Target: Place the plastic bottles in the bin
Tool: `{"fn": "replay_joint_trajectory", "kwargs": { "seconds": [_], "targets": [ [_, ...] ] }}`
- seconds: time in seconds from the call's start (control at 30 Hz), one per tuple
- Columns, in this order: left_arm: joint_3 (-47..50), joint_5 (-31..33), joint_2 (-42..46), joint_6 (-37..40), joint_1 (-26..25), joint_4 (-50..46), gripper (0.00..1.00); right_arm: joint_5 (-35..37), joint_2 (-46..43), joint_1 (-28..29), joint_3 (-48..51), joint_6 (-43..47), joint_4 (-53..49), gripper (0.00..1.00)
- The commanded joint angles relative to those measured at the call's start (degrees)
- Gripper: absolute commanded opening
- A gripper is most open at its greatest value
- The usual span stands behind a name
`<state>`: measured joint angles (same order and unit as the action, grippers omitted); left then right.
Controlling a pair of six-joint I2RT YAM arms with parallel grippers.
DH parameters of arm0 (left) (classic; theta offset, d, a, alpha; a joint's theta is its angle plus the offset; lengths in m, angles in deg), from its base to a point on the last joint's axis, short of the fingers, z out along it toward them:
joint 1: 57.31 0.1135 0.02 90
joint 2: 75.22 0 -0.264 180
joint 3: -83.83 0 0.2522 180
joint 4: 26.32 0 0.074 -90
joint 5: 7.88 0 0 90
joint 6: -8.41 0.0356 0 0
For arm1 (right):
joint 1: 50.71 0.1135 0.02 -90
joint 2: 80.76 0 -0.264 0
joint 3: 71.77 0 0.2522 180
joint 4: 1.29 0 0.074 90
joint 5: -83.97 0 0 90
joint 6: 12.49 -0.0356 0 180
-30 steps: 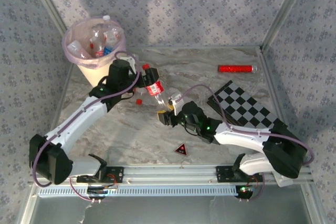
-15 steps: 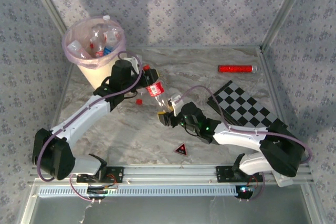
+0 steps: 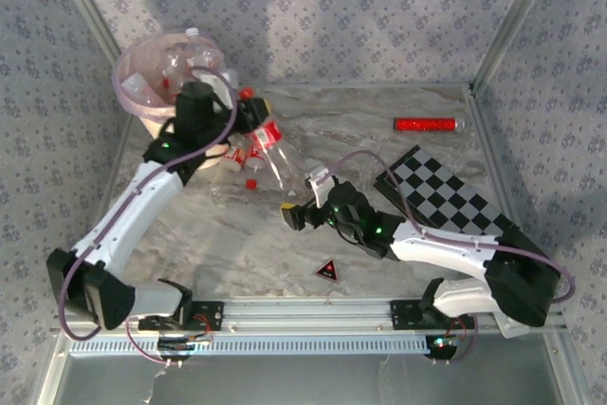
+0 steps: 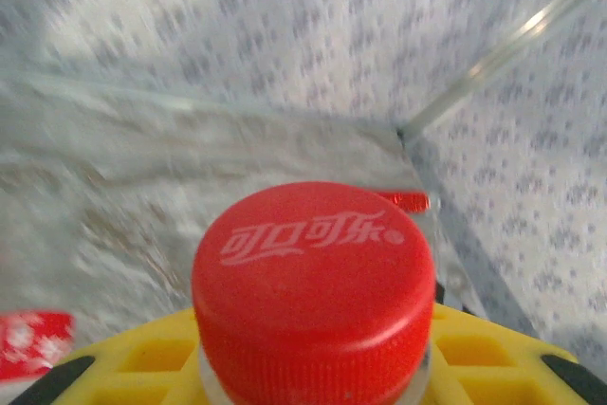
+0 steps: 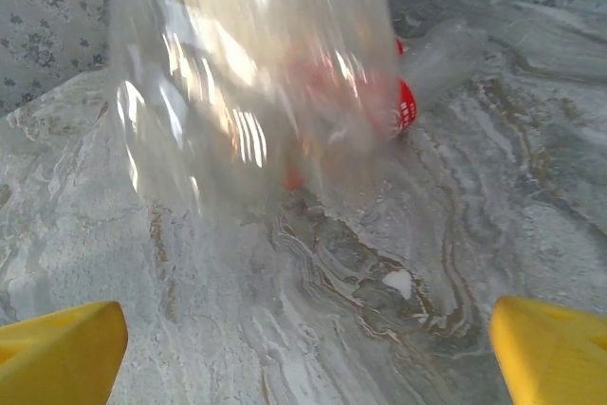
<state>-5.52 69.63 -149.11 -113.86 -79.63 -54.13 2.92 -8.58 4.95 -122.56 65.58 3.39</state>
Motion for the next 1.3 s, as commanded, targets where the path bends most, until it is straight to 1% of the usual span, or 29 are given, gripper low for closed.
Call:
{"fn": "replay_joint_trajectory", "kwargs": {
  "seconds": [0.0, 0.07, 0.13, 0.2, 0.27, 0.37, 0.47, 0.53, 0.6, 0.73, 0.8, 0.9, 1.0, 1.13, 1.27],
  "targets": [
    [-7.6, 1.7, 5.0, 5.6, 5.8, -4.4, 0.19, 4.2, -2.7, 0.2, -0.3, 1.2, -4.9, 1.00],
    [-11.1, 2.8, 6.6, 6.9, 11.3, -5.5, 0.12, 5.1, -3.8, -0.1, 0.5, 0.1, -6.1, 1.00],
    [-14.1, 3.9, 7.7, 7.5, 16.3, -5.7, 0.00, 5.8, -4.3, -0.3, 1.1, -0.7, -6.9, 1.00],
    [-17.6, 5.6, 7.6, 8.0, 21.1, -6.8, 0.00, 6.2, -4.6, -0.5, 1.6, -1.2, -7.4, 1.00],
    [-22.1, 4.3, 6.0, 7.4, 26.3, -8.6, 0.00, 6.3, -4.7, -0.6, 1.8, -1.4, -8.0, 1.00],
    [-27.3, 4.2, 2.2, 8.5, 30.3, -10.3, 0.00, 6.3, -4.4, -0.7, 1.6, -1.5, -8.5, 1.00],
    [-32.6, 6.9, -3.7, 12.2, 31.2, -12.8, 0.00, 6.4, -4.2, -0.7, 0.8, -1.4, -10.1, 1.00],
    [-35.8, 7.3, -7.9, 14.8, 31.3, -14.1, 0.00, 6.6, -4.4, -0.5, 0.1, -1.3, -11.9, 1.00],
    [-37.7, 7.2, -10.8, 16.7, 31.4, -13.1, 0.00, 7.5, -4.4, -0.5, 0.1, -1.8, -12.8, 1.00],
    [-38.0, 6.2, -15.0, 18.8, 31.4, -9.6, 0.00, 8.4, -4.4, -0.2, 0.7, -2.7, -14.1, 1.00],
    [-39.2, 5.5, -17.3, 20.3, 31.4, -9.7, 0.00, 8.7, -4.4, 0.1, 0.9, -3.0, -14.6, 1.00],
    [-41.2, 4.4, -20.7, 23.5, 31.1, -11.7, 0.00, 9.4, -4.4, 0.4, 0.9, -2.9, -15.4, 1.00],
    [-41.3, 2.1, -22.6, 26.7, 30.7, -13.2, 0.00, 10.2, -4.3, 0.4, 0.8, -2.8, -16.3, 1.00],
    [-43.6, 0.2, -25.6, 32.2, 29.0, -19.6, 0.00, 10.0, -3.8, -0.1, 0.5, -3.3, -16.7, 1.00],
    [-44.3, -2.9, -28.7, 34.8, 27.3, -24.4, 0.00, 9.2, -2.6, -0.3, -0.3, -3.5, -17.2, 1.00]
  ]
}}
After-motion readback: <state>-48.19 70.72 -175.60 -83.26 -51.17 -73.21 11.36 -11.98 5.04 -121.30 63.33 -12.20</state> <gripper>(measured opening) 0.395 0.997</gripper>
